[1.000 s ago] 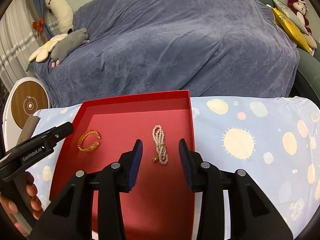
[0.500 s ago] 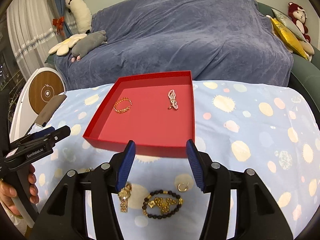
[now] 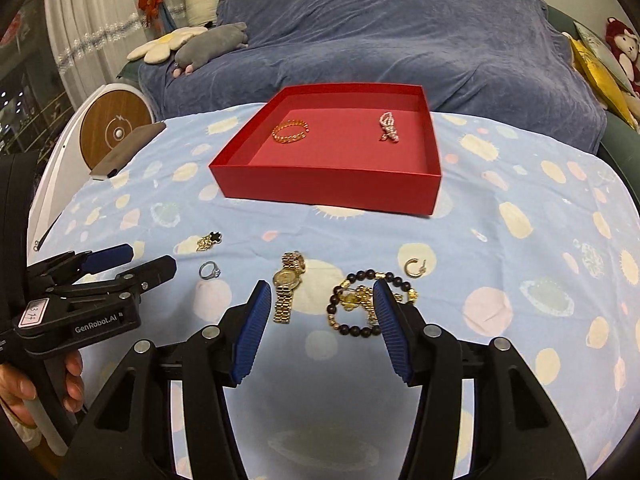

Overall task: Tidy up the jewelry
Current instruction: 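Grasp the gold watch by its band with the right tool, then grasp the gold chain pendant with the left tool while the right tool holds the watch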

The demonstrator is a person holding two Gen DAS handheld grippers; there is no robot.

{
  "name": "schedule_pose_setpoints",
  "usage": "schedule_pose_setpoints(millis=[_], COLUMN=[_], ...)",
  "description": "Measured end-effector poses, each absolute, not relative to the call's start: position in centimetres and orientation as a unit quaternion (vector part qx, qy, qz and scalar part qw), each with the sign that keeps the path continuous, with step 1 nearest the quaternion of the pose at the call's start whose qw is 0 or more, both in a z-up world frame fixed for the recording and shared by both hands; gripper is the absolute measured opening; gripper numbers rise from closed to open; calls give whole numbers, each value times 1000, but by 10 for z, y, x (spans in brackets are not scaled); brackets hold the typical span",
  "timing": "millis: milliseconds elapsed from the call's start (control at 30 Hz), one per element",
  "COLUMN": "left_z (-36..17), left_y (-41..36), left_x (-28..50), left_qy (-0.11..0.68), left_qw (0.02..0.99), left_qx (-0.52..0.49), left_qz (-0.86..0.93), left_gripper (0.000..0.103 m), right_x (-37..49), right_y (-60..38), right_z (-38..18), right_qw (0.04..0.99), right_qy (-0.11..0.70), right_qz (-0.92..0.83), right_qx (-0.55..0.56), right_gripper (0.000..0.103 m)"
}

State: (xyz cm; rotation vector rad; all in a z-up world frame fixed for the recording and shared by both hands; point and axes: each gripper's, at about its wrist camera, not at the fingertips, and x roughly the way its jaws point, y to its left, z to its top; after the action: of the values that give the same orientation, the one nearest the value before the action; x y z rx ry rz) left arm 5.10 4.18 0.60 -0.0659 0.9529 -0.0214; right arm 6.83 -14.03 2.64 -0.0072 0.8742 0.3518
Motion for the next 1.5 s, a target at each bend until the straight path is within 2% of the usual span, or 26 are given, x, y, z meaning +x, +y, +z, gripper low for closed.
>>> schedule_pose_setpoints(millis=[600,867,1100,1500], left_z=[-12,-13,-15,-13], left_y=[67,66,65,49], left_x=[47,53,58,57], left_qy=[485,485,486,482], left_qw=[873,872,871,874], left_qx=[-58,-65,-70,-58], left_qz=[-13,-15,-14,-33], left_gripper=[70,70,70,70], right_x=[96,102,97,78], right_y=[-99,-100,-108,-166], right_z=[-17,-24,-15,40], right_qw=[868,866,869,898], right_qy=[464,470,463,407], right_qz=[172,168,177,161], right_qx=[-23,-25,-14,43], right_gripper=[43,23,23,23])
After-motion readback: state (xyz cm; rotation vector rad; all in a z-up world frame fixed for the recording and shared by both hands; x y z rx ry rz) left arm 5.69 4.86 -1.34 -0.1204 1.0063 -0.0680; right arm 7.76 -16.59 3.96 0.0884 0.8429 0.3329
